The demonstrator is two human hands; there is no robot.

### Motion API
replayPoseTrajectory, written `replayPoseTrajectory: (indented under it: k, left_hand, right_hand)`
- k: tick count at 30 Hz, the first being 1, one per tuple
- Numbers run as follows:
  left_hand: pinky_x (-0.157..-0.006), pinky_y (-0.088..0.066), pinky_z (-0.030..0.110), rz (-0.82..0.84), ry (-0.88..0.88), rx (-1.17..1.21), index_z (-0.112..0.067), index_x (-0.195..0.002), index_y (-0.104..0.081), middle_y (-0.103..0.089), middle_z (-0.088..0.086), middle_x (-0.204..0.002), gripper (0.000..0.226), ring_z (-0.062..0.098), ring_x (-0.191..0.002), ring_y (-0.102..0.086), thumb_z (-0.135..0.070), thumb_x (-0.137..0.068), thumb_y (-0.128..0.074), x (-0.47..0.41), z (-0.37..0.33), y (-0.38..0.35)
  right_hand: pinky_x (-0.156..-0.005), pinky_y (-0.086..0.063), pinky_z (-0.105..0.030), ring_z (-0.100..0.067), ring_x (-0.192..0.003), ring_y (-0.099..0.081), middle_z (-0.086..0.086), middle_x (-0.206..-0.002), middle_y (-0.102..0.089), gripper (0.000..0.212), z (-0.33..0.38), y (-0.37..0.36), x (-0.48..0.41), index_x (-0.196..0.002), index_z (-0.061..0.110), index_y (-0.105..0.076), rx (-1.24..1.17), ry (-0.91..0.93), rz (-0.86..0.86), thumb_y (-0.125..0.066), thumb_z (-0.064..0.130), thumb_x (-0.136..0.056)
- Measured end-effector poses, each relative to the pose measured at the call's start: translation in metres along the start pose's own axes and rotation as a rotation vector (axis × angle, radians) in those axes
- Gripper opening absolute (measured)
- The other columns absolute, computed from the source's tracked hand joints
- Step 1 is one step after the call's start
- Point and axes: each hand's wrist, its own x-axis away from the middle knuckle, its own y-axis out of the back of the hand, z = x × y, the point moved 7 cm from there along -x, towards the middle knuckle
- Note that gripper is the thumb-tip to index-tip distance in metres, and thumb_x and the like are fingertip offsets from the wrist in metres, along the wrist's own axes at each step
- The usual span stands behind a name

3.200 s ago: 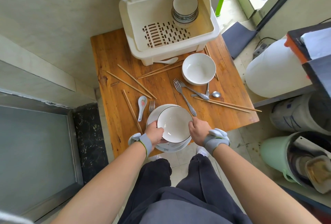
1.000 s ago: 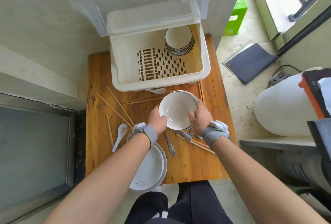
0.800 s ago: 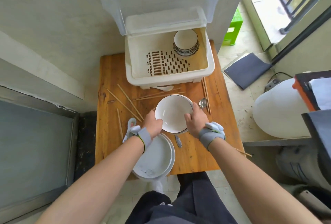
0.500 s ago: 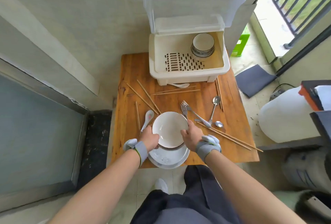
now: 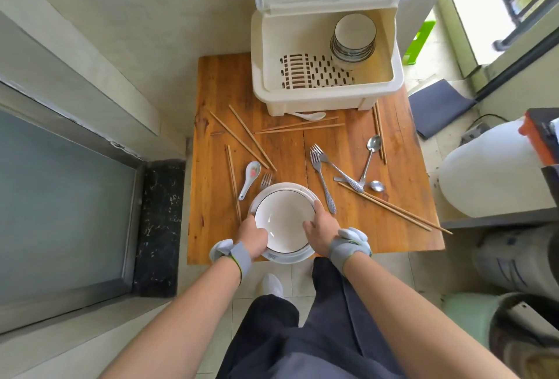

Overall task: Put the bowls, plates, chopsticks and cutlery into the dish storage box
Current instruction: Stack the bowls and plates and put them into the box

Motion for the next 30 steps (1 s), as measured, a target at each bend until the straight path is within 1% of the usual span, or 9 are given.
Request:
replayPoseTrajectory:
  k: [2, 4, 8, 12, 14, 18, 22, 26, 30]
  left_hand:
    - [-0.093, -0.052, 0.051, 0.005, 0.002, -0.006, -0.018, -0.129, -0.050, -0.060, 0.011, -0.124, 0.058, 0.036, -0.111, -0.056, -0.008, -0.072, -0.041, 0.002, 0.000, 0.000]
    - [-0.099, -0.048, 0.047, -0.020, -0.018, -0.013, -0.016, -0.138, -0.045, -0.055, 0.010, -0.131, 0.058, 0.034, -0.118, -0.053, -0.003, -0.082, -0.044, 0.011, -0.005, 0.002]
    - [-0.107, -0.039, 0.040, -0.136, -0.053, -0.083, -0.016, -0.138, -0.045, -0.035, 0.009, -0.143, 0.057, 0.030, -0.126, -0.044, -0.009, -0.083, -0.058, 0.014, -0.007, 0.013]
    - [-0.108, -0.037, 0.044, -0.016, 0.090, 0.163, -0.015, -0.151, -0.022, -0.038, 0.007, -0.148, 0.090, 0.030, -0.132, -0.041, -0.023, -0.074, -0.068, 0.007, 0.007, 0.009]
    - [-0.103, -0.039, 0.042, 0.024, 0.175, 0.249, -0.014, -0.149, -0.023, -0.045, 0.006, -0.144, 0.099, 0.029, -0.125, -0.046, -0.031, -0.064, -0.070, 0.005, 0.013, 0.006]
    - [-0.091, -0.038, 0.035, 0.063, 0.178, 0.318, -0.018, -0.141, -0.036, -0.054, 0.003, -0.123, 0.075, 0.025, -0.109, -0.051, -0.020, -0.075, -0.070, -0.002, 0.016, 0.000]
    - [-0.085, -0.039, 0.034, 0.115, 0.152, 0.356, -0.028, -0.130, -0.043, -0.059, 0.000, -0.117, 0.076, 0.019, -0.101, -0.055, -0.027, -0.059, -0.070, 0.000, 0.013, -0.001]
    - [-0.064, -0.045, 0.027, 0.073, 0.128, 0.432, -0.021, -0.124, -0.053, -0.064, -0.001, -0.101, 0.070, 0.014, -0.084, -0.058, -0.020, -0.054, -0.061, 0.004, 0.007, -0.001]
    - [-0.069, -0.052, 0.030, 0.060, 0.111, 0.423, -0.019, -0.123, -0.057, -0.067, 0.003, -0.104, 0.068, 0.017, -0.086, -0.061, -0.020, -0.055, -0.061, 0.006, 0.010, 0.000]
  right_hand:
    - [-0.072, -0.048, -0.036, -0.025, -0.086, -0.056, -0.009, -0.107, -0.057, 0.030, -0.001, 0.000, -0.001, -0.122, 0.020, -0.042, -0.010, -0.001, 0.017, -0.048, 0.021, -0.093]
    - [-0.088, -0.050, -0.043, -0.027, -0.100, -0.054, -0.011, -0.119, -0.053, 0.038, -0.004, 0.000, -0.001, -0.130, 0.022, -0.041, 0.015, -0.021, 0.010, -0.047, 0.027, -0.092]
    - [-0.109, -0.033, -0.047, -0.033, -0.128, -0.036, -0.010, -0.142, -0.037, 0.053, -0.012, 0.003, -0.003, -0.141, 0.026, -0.036, 0.058, -0.106, -0.029, -0.049, 0.035, -0.090]
    - [-0.109, -0.038, -0.051, -0.032, -0.128, -0.041, -0.013, -0.144, -0.036, 0.065, -0.015, -0.003, -0.008, -0.147, 0.022, -0.023, -0.142, -0.168, 0.083, -0.052, 0.034, -0.090]
    - [-0.112, -0.035, -0.051, -0.032, -0.135, -0.036, -0.013, -0.150, -0.030, 0.072, -0.016, -0.005, -0.010, -0.151, 0.019, -0.016, -0.177, -0.177, 0.101, -0.053, 0.031, -0.091]
    - [-0.111, -0.036, -0.050, -0.033, -0.137, -0.034, -0.013, -0.152, -0.030, 0.084, -0.018, -0.006, -0.015, -0.154, 0.017, -0.011, -0.245, -0.185, 0.129, -0.058, 0.029, -0.085]
    - [-0.108, -0.038, -0.050, -0.032, -0.133, -0.035, -0.012, -0.148, -0.033, 0.100, -0.017, -0.004, -0.015, -0.153, 0.021, -0.014, -0.260, -0.180, 0.150, -0.054, 0.040, -0.064]
    - [-0.102, -0.045, -0.053, -0.032, -0.124, -0.046, -0.012, -0.139, -0.045, 0.097, -0.027, -0.008, -0.023, -0.150, 0.026, -0.023, -0.259, -0.164, 0.122, -0.055, 0.046, -0.061]
    - [-0.091, -0.053, -0.054, -0.031, -0.110, -0.057, -0.009, -0.127, -0.056, 0.088, -0.057, -0.025, -0.045, -0.142, 0.032, -0.029, -0.256, -0.131, 0.149, -0.059, 0.050, -0.061]
